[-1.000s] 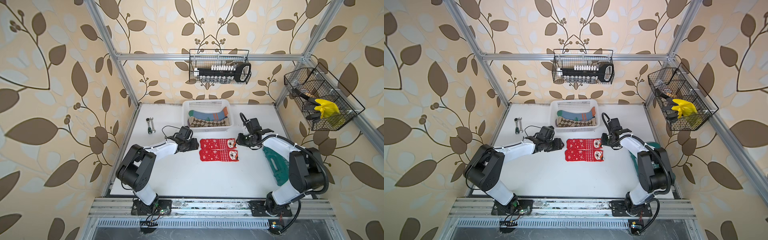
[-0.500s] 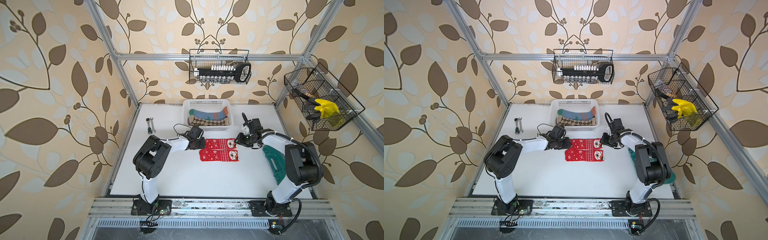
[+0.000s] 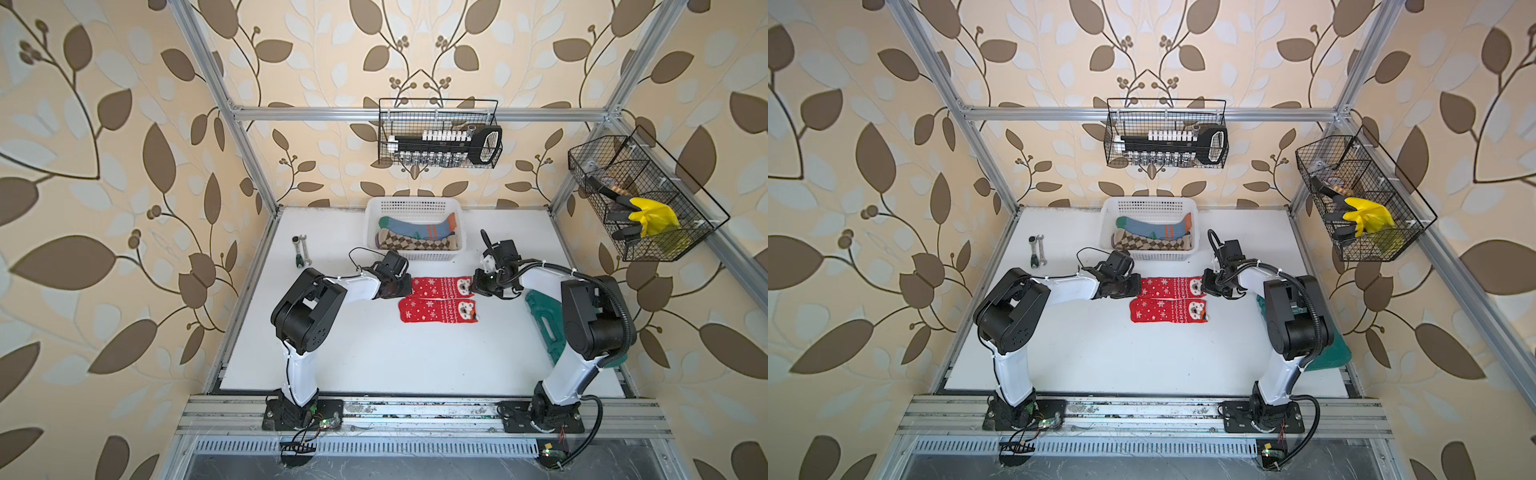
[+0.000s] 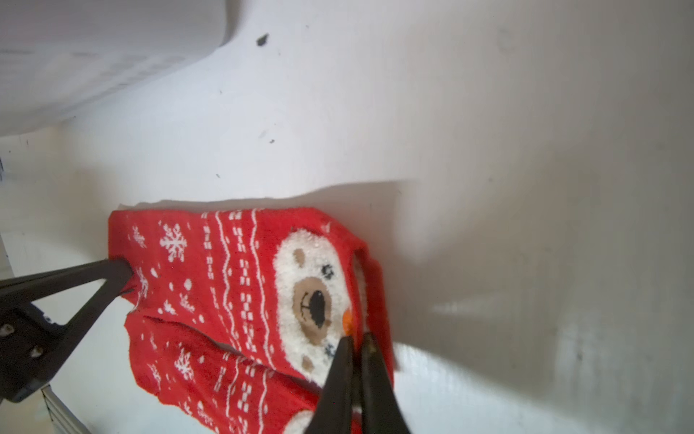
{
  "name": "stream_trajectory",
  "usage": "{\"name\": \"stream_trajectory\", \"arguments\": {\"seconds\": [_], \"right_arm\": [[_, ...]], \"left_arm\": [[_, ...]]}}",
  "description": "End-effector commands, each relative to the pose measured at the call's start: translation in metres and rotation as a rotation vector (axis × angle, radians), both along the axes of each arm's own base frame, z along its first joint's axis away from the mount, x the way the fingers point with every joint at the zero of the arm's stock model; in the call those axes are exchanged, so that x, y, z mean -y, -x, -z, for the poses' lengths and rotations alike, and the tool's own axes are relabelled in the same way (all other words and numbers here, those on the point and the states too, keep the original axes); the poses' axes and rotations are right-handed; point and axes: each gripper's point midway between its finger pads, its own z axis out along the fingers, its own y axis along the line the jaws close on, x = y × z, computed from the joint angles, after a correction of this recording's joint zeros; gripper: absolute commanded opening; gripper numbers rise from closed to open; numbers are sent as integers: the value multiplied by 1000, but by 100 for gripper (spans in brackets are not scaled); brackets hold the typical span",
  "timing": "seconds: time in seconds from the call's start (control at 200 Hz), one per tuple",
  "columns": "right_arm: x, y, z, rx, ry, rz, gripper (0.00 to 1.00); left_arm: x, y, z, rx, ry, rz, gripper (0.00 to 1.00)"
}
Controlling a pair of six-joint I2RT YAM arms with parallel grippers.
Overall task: Place the socks together as a pair
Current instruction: Pick up the sock at the center of the board, then place the sock in the sock.
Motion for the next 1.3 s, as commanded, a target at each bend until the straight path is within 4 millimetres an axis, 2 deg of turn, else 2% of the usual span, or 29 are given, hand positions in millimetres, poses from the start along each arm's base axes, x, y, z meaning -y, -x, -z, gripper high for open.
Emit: {"name": "stream_trajectory", "arguments": {"seconds": [0.0,0.145,0.26,0.405,0.53,0.655,0.785,1.03,1.295], "right_arm": [[-11,-8,-41,104,-34,-27,2],[-20,0,-68,133,-29,-68,0],[-27,12,-80,136,-29,-102,0],[-27,32,-88,130,-36,-127,0],[-27,49,-86,119,-58,-138,0],[-27,60,-75,111,-68,-143,0],[-29,69,-59,80,-89,-144,0],[-26,84,-40,50,-94,-139,0],[-22,84,-29,47,-84,-103,0]], "left_arm": [[-3,9,-26,31,-14,9,0],[-3,9,-56,75,12,10,0],[-3,14,-75,94,30,21,0],[-4,28,-95,108,49,36,0],[-7,47,-103,119,50,49,0],[-4,67,-92,97,46,79,0],[-8,76,-74,72,35,79,0],[-12,82,-65,65,17,96,0],[-6,83,-51,36,13,124,0]]}}
